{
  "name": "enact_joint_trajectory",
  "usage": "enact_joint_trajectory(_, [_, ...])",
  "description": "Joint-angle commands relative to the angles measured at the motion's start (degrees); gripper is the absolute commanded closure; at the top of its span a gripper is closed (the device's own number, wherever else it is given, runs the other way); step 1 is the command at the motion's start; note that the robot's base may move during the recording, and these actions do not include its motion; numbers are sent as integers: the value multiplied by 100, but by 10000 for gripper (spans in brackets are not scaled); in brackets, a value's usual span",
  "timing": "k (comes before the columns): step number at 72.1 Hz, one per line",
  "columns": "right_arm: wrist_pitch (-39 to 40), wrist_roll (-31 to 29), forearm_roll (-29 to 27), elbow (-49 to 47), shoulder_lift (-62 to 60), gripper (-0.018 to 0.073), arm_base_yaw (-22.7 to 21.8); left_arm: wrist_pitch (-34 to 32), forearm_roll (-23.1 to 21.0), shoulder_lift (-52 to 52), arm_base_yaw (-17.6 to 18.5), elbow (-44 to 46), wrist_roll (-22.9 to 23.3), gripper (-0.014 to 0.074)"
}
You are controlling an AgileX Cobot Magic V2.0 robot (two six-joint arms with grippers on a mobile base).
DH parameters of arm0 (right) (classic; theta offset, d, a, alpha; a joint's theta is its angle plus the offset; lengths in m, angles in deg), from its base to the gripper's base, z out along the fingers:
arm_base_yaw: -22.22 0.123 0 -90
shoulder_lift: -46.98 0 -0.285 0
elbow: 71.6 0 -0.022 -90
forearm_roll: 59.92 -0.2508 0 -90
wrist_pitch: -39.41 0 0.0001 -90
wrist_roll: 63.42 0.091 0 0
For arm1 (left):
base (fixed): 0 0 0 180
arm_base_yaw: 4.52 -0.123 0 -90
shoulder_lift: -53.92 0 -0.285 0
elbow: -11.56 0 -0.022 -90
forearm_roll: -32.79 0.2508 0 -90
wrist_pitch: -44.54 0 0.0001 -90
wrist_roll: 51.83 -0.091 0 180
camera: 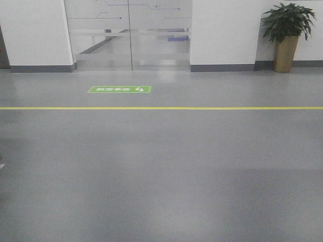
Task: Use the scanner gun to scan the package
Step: 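Drive forward toward the glass doors and turn toward the table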
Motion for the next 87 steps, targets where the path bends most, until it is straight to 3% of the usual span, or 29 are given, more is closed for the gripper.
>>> enact_joint_trajectory(1, [96, -12, -2, 1, -21, 728, -24, -101, -34, 24, -25, 9, 2, 707])
enact_joint_trajectory(87, [96, -12, -2, 1, -21, 728, -24, -101, -34, 24, -25, 9, 2, 707])
